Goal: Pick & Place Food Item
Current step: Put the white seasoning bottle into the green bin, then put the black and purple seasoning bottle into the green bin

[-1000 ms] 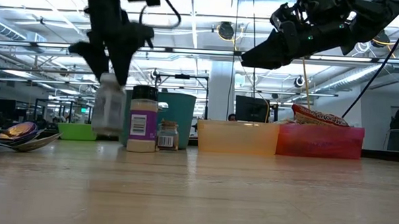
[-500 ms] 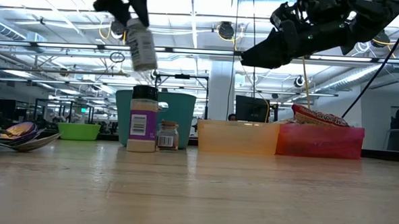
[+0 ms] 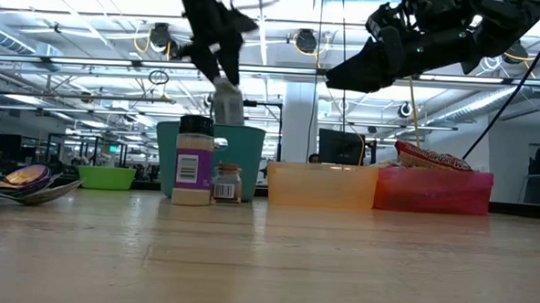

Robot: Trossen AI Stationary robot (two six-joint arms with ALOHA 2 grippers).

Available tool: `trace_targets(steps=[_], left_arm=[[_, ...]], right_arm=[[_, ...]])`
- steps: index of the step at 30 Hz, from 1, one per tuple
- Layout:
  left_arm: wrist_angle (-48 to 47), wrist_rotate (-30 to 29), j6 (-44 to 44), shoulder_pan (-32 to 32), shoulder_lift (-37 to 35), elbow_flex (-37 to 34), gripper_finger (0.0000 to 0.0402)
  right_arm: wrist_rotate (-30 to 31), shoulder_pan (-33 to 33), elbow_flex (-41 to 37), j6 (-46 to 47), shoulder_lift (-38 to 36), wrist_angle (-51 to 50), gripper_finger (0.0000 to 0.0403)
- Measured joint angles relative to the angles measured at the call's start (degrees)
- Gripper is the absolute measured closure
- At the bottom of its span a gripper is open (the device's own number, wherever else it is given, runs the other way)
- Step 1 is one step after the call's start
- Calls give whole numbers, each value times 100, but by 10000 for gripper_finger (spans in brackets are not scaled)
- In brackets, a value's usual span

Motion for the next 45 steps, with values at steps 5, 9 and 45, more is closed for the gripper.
trace_targets(steps=[5, 9, 45], left_arm=[[171, -4, 127, 118, 733, -7, 191], [254, 151, 80, 155, 1133, -9, 191], [171, 689, 142, -303, -51, -10, 5]], right_arm=[[0, 0, 0, 5, 0, 2, 85], [0, 0, 0, -6, -1, 2, 85], [4, -2, 0, -39, -1, -92, 85]])
